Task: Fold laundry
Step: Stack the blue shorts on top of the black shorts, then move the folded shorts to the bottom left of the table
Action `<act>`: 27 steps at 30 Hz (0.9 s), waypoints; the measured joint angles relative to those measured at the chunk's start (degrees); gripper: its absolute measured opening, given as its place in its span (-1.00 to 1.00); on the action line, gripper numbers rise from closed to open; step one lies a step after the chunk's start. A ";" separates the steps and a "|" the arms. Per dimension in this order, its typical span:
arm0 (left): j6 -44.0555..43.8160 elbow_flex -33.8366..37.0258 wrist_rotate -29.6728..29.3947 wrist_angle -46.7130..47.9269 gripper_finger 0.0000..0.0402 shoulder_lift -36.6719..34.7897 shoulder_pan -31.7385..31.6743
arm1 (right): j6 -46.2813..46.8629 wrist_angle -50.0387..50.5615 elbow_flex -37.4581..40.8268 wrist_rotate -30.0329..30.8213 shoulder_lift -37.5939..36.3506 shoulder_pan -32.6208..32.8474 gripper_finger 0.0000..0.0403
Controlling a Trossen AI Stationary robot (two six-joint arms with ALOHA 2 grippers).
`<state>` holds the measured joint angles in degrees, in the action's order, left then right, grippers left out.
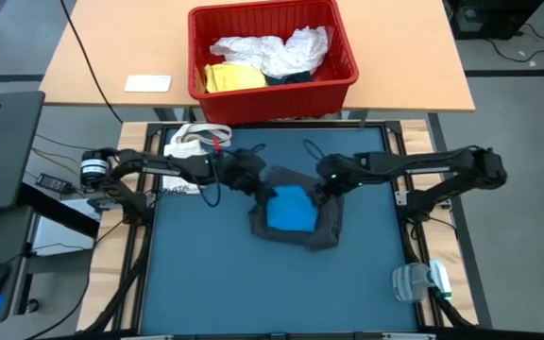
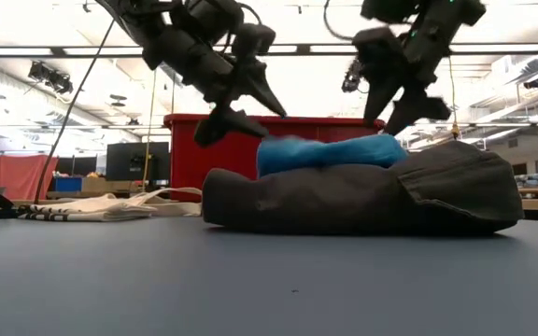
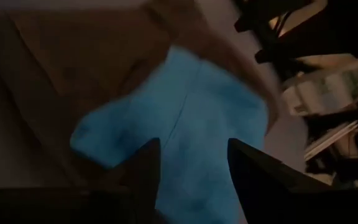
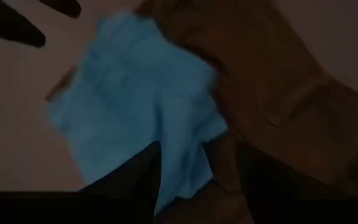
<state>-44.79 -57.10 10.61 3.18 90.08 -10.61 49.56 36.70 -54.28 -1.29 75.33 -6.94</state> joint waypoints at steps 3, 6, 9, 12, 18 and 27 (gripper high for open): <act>0.33 0.07 0.61 -3.13 -0.05 -1.21 -0.87 | 0.48 3.75 -0.02 0.62 -3.12 -0.33 0.03; 2.23 -0.02 1.05 -15.17 -0.05 -1.24 0.55 | 0.44 8.13 0.16 4.07 -4.07 -0.37 0.01; 4.01 -0.31 1.22 -19.44 -0.12 0.83 2.81 | 0.42 10.28 2.39 7.98 -3.88 -0.33 -0.02; 5.88 0.02 0.22 -16.08 -0.22 4.92 4.05 | 2.11 9.26 6.76 9.01 -3.14 -1.01 -0.05; 7.77 -0.07 -0.34 -5.70 -0.37 11.78 5.33 | 8.75 -4.20 17.77 11.01 -0.75 -1.14 -0.13; 7.07 0.07 -7.00 23.20 -0.49 9.23 7.73 | 10.66 -34.76 18.69 7.00 14.07 4.66 -0.33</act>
<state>-37.73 -57.04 3.61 26.38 99.31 -2.88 60.22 1.94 -35.59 5.71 89.39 -2.28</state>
